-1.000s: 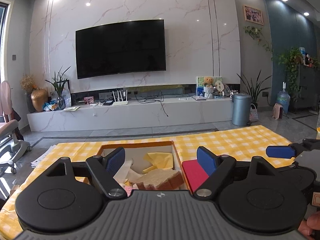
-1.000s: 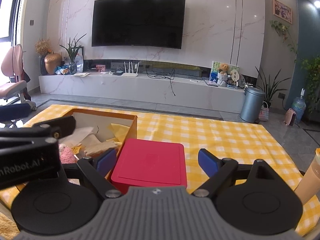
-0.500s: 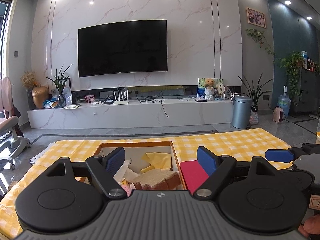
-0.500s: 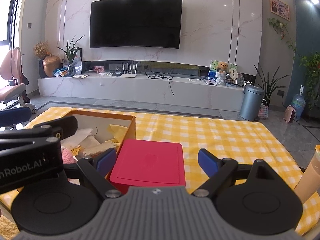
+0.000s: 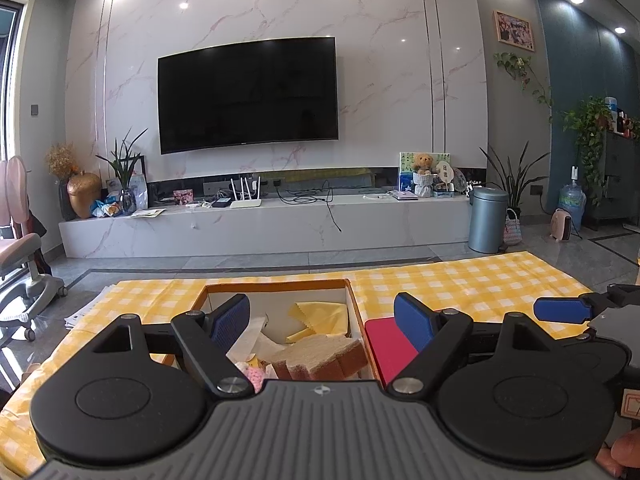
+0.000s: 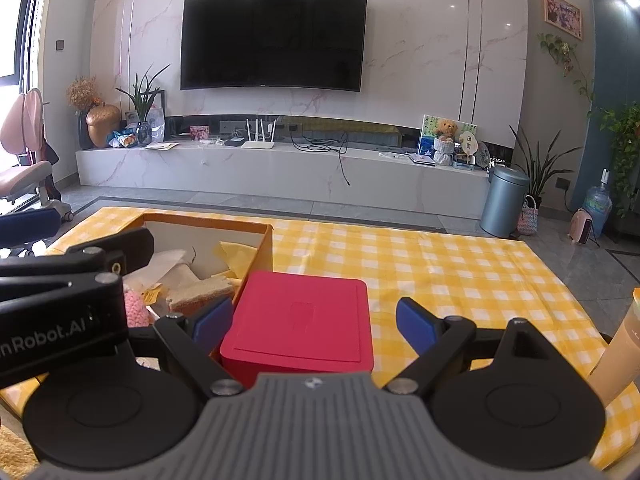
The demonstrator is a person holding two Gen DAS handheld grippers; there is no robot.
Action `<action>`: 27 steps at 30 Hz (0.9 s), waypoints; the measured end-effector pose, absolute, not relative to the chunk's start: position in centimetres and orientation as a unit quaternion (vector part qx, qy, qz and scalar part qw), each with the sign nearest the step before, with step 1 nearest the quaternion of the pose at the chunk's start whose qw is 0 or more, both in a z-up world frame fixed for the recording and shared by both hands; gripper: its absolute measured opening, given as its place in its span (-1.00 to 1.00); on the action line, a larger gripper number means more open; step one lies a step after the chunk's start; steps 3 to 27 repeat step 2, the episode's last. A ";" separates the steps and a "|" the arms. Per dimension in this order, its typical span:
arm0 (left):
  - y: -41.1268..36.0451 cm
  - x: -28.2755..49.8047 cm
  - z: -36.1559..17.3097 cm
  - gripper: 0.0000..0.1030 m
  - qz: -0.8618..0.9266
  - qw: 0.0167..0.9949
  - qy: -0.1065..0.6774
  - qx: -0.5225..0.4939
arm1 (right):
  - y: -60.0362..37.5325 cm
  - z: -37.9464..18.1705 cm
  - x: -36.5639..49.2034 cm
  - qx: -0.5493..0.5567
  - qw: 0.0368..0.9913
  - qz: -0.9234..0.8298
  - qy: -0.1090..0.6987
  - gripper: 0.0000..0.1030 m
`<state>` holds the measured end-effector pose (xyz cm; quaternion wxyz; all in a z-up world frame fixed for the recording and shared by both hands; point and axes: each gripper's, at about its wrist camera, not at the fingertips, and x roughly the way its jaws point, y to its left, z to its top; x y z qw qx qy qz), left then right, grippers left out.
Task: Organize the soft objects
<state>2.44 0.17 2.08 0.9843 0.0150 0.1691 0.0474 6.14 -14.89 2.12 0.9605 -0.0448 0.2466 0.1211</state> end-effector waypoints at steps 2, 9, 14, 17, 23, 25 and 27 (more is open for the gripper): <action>0.3 2.6 2.1 0.86 0.045 0.984 0.174 0.011 | -14.9 2.1 6.2 -0.045 0.960 0.122 0.247 0.69; 0.3 2.6 2.1 0.86 0.045 0.984 0.174 0.011 | -14.9 2.1 6.2 -0.045 0.960 0.122 0.247 0.69; 0.3 2.6 2.1 0.86 0.045 0.984 0.174 0.011 | -14.9 2.1 6.2 -0.045 0.960 0.122 0.247 0.69; 0.3 2.6 2.1 0.86 0.045 0.984 0.174 0.011 | -14.9 2.1 6.2 -0.045 0.960 0.122 0.247 0.69; 0.3 2.6 2.1 0.86 0.045 0.984 0.174 0.011 | -14.9 2.1 6.2 -0.045 0.960 0.122 0.247 0.69; 0.3 2.6 2.1 0.86 0.045 0.984 0.174 0.011 | -14.9 2.1 6.2 -0.045 0.960 0.122 0.247 0.69; 0.3 2.6 2.1 0.86 0.045 0.984 0.174 0.011 | -14.9 2.1 6.2 -0.045 0.960 0.122 0.247 0.69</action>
